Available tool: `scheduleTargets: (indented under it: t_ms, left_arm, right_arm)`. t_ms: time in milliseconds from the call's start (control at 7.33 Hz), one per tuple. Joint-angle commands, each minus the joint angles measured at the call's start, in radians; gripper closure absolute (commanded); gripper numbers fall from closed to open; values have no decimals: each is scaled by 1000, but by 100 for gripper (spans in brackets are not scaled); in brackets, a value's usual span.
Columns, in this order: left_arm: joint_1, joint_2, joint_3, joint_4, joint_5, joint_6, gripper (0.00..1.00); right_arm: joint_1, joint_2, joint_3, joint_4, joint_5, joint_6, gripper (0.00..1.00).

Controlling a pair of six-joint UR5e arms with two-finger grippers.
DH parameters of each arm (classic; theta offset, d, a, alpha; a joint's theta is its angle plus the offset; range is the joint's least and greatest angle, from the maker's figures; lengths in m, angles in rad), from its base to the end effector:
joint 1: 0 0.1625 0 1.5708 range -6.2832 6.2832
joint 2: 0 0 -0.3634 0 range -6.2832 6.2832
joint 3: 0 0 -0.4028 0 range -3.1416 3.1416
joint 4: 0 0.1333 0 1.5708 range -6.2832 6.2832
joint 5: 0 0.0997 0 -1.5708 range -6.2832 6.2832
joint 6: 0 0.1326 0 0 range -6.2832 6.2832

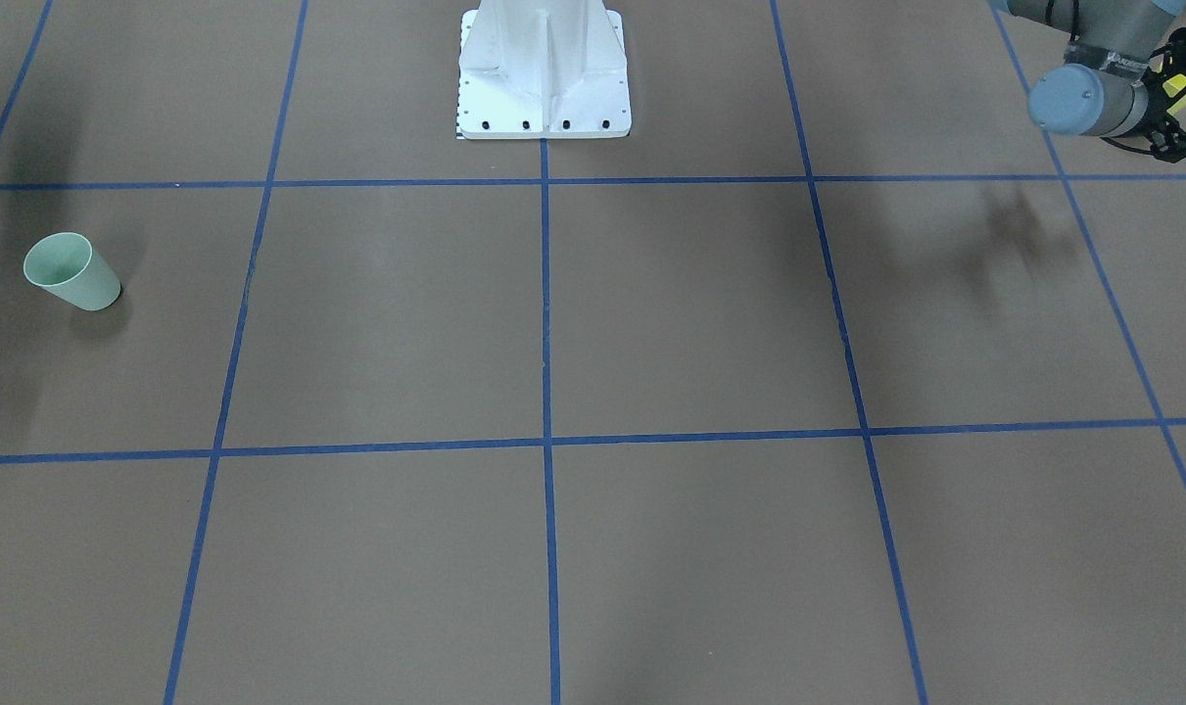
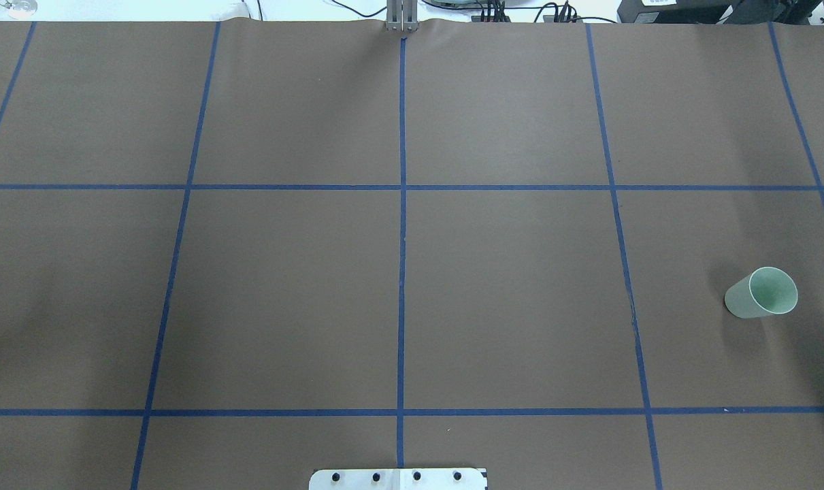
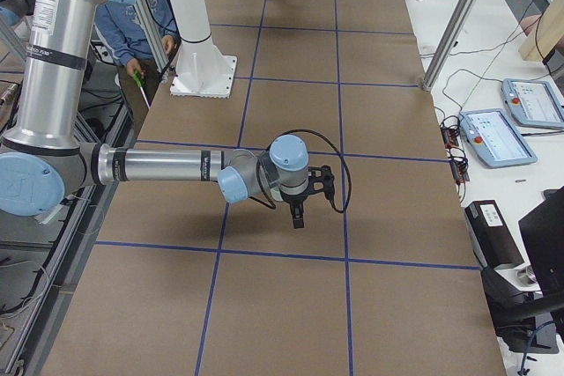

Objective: Transfer and stack yellow cup on green cup

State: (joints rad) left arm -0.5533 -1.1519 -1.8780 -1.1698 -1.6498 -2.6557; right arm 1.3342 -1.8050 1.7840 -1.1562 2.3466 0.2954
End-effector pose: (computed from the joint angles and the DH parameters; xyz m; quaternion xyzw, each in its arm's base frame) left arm 0.1690 -0.2488 0.7035 0.0297 -0.2545 -0.7129 0.6527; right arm -0.0654 -0.4438 0.5736 0.0771 -0.4055 -0.0472 0.9096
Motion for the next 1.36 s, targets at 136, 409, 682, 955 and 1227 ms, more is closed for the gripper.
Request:
scheduleTargets:
  t_ms: [136,409,682,955,1227]
  left_arm:
    - [100,-5,112,-4,-137,-88,1]
    - [209,-12,117,-13,-234,-134,1]
    - [214,-14,204,-69,-226,-133,1]
    - [233,-14,247,-131,-226,-138,1]
    - [242,-14,307,-195,-226,-138,1]
  right_arm:
    - [-6,-30,3,42,7,1,0]
    - [-10,-27,3,43,2,2,0]
    - [-12,-28,3,43,2,2,0]
    - [-12,-28,3,43,3,2,0]
    - [-12,-28,3,43,3,2,0]
